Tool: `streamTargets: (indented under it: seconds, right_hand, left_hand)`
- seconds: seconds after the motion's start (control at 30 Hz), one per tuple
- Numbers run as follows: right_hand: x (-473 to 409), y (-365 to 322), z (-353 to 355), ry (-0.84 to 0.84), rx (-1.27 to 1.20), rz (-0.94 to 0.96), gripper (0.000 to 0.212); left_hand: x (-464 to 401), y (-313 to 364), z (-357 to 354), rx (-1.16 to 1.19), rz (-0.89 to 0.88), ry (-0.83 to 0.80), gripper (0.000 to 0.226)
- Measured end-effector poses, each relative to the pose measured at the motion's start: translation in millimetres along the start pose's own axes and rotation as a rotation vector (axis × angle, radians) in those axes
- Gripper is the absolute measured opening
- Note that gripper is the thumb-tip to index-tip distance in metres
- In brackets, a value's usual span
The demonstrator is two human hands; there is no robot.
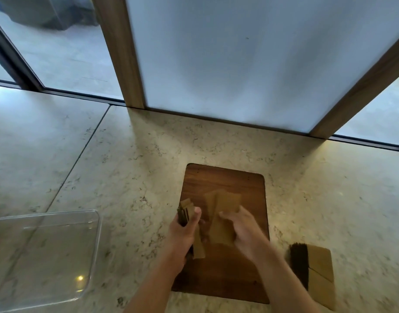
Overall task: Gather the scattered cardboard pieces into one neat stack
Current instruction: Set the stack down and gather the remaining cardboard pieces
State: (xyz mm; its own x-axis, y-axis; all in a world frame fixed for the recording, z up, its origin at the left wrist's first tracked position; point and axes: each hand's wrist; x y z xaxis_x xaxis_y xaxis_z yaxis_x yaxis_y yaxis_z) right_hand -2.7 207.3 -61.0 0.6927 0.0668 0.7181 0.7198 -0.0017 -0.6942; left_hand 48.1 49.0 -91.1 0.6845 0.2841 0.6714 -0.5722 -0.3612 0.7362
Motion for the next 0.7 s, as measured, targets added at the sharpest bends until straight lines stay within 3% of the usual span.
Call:
streamTargets:
  seconds: [0.07, 0.13, 0.23, 0.3, 0.4, 0.5, 0.57, 0.63, 0.7]
  right_hand:
    - [13, 17, -25, -0.037, 0.116, -0.054, 0.031]
    - [18, 31, -39, 0.036, 0.338, 0.025, 0.031]
    - [28, 36, -29, -0.007, 0.153, -0.003, 0.041]
    - [35, 39, -14, -0.137, 0.018, -0.083, 0.043]
    - [41, 37, 8, -0.159, 0.136, 0.123, 0.043]
    - [27, 23, 29, 0.059, 0.560, 0.542, 0.053]
    - [14, 18, 34, 0.144, 0.917, 0.767, 0.065]
    - [3, 25, 37, 0.101, 1.041, 0.789, 0.073]
    - [-7, 37, 43, 0.059, 0.923, 0.755, 0.078]
  left_hand:
    - [7, -1, -3, -0.012, 0.049, -0.104, 0.062]
    - [11, -5, -1, 0.052, 0.099, -0.143, 0.042]
    - [17, -8, 3, 0.136, 0.055, -0.183, 0.020]
    - [21, -5, 3, -0.007, -0.065, -0.214, 0.034]
    - [13, 1, 4, -0.178, -0.280, -0.318, 0.088]
    - [-1, 11, 9, -0.150, -0.474, -0.290, 0.092]
    - [-5, 11, 4, -0.184, -0.516, -0.253, 0.092]
    - [-4, 4, -9, -0.249, -0.494, -0.247, 0.094]
    - [-7, -6, -22, -0.257, -0.474, -0.179, 0.087]
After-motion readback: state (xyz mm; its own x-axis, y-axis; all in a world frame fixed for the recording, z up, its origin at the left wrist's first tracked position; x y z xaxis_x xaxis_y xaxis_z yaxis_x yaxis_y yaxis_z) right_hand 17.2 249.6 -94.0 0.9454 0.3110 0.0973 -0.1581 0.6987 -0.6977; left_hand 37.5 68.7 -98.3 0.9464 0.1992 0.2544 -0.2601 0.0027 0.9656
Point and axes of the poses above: each hand's wrist, its own x-axis away from the middle knuckle, its own z-axis out of the back of the hand, y = z × x, and after that the axes turned 6 degrees about y, right-handed
